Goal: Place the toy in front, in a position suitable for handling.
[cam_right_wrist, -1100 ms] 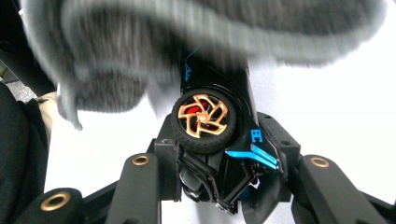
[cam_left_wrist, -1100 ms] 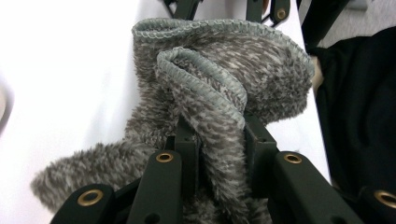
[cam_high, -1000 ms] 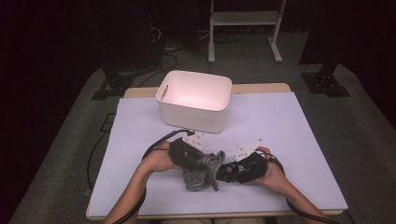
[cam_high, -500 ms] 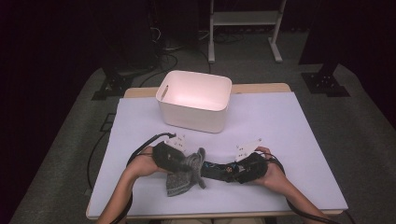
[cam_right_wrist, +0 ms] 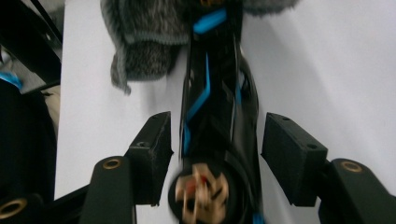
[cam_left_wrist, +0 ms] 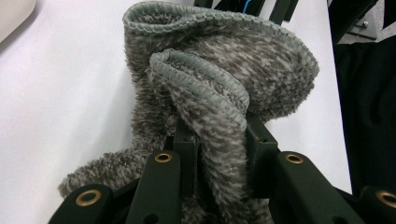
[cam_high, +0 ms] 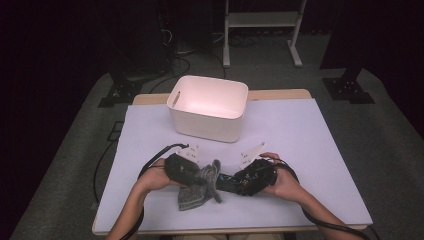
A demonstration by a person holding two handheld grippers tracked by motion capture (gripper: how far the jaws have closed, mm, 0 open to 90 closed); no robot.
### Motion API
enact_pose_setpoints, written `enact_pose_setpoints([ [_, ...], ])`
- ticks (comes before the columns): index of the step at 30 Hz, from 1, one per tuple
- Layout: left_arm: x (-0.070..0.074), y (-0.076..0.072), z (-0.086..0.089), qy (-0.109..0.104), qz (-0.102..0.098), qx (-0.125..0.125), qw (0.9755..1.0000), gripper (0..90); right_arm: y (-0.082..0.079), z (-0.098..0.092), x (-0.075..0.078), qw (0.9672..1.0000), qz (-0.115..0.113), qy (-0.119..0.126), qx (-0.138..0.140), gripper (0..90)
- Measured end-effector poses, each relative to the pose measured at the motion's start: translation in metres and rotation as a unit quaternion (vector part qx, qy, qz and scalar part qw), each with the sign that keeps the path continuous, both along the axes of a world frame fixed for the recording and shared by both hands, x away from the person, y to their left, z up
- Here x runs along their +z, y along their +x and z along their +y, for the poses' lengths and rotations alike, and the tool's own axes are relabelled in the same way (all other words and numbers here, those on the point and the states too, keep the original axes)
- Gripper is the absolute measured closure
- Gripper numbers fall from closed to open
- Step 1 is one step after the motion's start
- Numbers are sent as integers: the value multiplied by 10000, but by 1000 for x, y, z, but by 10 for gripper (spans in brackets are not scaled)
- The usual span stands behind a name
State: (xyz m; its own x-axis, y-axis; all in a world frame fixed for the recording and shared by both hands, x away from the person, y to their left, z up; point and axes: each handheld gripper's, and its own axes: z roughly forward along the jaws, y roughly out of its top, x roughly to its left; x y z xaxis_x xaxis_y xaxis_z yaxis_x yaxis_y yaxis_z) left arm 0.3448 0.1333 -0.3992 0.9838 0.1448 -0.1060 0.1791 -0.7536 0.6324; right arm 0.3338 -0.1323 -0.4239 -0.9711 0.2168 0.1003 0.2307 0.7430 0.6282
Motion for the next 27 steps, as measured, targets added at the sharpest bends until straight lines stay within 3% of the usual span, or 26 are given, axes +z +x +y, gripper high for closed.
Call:
enact_pose_setpoints([
  [9, -2, 0, 2, -118, 11, 8, 9999, 711, 11, 39, 9, 9978, -33, -621, 228, 530],
  [16, -1, 2, 2, -135, -1, 0, 9999, 712, 15, 62, 13, 9929, -93, -1142, 333, 563],
  [22, -3, 0, 17, -189, 13, 176, 9997, 712, 14, 58, 13, 9948, -189, -932, 373, 567],
  [27, -6, 1, 32, -207, 90, 357, 9991, 711, 16, 44, 21, 9990, -152, -364, 206, 567],
])
